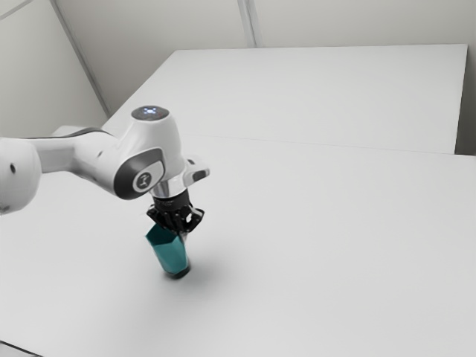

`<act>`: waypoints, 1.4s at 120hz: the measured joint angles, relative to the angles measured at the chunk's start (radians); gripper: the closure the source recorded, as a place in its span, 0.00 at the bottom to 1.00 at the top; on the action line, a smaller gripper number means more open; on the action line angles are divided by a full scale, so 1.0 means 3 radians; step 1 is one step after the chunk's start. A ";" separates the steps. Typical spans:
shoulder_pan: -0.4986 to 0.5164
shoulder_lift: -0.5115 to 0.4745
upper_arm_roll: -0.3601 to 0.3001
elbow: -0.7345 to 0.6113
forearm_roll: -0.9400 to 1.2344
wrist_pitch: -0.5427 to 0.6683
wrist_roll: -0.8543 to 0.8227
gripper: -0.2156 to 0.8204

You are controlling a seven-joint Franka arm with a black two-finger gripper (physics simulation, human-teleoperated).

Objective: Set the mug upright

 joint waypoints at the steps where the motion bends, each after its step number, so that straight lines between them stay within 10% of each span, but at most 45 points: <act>1: 0.0000 0.0003 0.0000 0.0001 0.0000 0.0003 0.0000 0.97; 59: -0.0004 0.0040 -0.0004 0.0013 -0.0009 0.0020 0.0002 0.90; 101: -0.0004 0.0019 -0.0019 0.0117 -0.0064 -0.0139 0.0018 0.53; 168: -0.0057 0.0299 -0.0145 0.2546 -0.0076 -0.1560 0.0553 0.24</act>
